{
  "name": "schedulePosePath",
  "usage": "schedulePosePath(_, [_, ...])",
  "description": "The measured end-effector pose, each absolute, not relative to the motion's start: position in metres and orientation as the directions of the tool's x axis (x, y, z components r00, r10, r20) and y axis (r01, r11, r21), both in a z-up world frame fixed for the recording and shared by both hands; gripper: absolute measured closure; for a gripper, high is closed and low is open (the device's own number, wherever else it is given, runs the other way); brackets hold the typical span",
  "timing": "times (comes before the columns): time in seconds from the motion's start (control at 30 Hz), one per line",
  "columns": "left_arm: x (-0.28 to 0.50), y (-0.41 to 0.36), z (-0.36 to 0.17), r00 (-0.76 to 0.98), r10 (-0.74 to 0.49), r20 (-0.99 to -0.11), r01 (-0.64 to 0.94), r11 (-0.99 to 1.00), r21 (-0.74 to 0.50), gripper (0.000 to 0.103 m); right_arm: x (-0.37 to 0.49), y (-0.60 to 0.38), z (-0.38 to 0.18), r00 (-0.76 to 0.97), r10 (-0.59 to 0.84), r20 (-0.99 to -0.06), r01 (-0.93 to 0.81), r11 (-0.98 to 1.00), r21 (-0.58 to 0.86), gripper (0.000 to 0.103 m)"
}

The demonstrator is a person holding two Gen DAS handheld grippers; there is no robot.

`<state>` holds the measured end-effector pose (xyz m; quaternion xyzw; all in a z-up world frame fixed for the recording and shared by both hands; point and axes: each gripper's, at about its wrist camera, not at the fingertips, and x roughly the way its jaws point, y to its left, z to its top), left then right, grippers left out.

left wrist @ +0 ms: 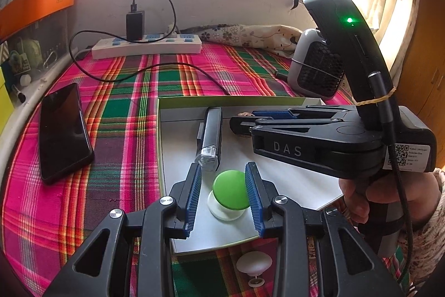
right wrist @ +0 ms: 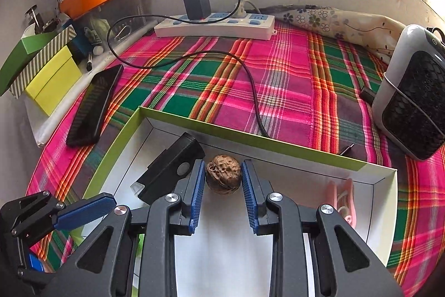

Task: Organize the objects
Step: 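Lower the walnut into the box and open the right tool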

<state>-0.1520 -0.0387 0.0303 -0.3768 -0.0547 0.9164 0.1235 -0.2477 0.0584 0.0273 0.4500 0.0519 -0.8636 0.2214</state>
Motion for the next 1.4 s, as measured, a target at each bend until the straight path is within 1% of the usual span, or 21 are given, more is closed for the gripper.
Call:
schedulePosePath(0.77, [-0.1523,-0.0401,0.0308,-0.686,0.267,-0.677,-0.185,-0.964,-0.192,0.072,-0.2542,0.05,0.0228,-0.474,-0.299,-0.828,0.414,-0.906,0.09,0.074])
schedulePosePath(0.87, [-0.1523,-0.0401,0.0309,-0.685,0.267,-0.678,-0.185,-0.964,-0.193,0.071,-0.2548,0.0505,0.0227,-0.474,-0.299,-0.828,0.408,-0.908,0.094,0.067])
schedulePosePath(0.93, [-0.1521,-0.0403,0.031,-0.686,0.264,-0.678,-0.182,-0.964,-0.192,0.07,-0.2547,0.0504,0.0232,-0.477,-0.298,-0.827,0.407,-0.909,0.092,0.06])
schedulePosePath(1.13, [-0.1517,-0.0422,0.0312,-0.686,0.26,-0.679,-0.178,-0.965,-0.191,0.069,-0.2544,0.0503,0.0239,-0.479,-0.303,-0.824,0.408,-0.908,0.096,0.056])
schedulePosePath(1.23, [-0.1517,-0.0416,0.0312,-0.686,0.26,-0.68,-0.177,-0.966,-0.191,0.069,-0.2539,0.051,0.0247,-0.481,-0.307,-0.821,0.408,-0.907,0.101,0.05])
schedulePosePath(1.4, [-0.1494,-0.0412,0.0313,-0.685,0.251,-0.684,-0.175,-0.968,-0.18,0.068,-0.2519,0.0527,0.0287,-0.497,-0.304,-0.813,0.4,-0.912,0.097,0.05])
